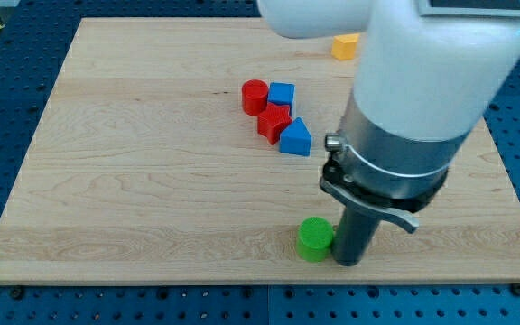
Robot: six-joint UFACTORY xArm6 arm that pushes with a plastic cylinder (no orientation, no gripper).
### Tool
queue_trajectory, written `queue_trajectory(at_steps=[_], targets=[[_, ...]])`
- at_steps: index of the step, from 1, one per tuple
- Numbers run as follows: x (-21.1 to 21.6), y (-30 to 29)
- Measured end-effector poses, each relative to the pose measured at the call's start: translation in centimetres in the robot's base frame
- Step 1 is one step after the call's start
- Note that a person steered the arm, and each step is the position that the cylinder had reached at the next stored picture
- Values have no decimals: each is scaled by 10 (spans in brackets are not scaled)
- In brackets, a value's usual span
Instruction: Touch the right side of green star
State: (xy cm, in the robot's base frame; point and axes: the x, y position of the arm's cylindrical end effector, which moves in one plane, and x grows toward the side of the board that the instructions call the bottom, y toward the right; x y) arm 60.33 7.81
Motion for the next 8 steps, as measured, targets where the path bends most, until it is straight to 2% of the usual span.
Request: queue_trajectory(at_steps=[2, 4, 5, 7, 8], targets=[[0, -35], [7, 72], [0, 102], [-82, 119], [-84, 119]])
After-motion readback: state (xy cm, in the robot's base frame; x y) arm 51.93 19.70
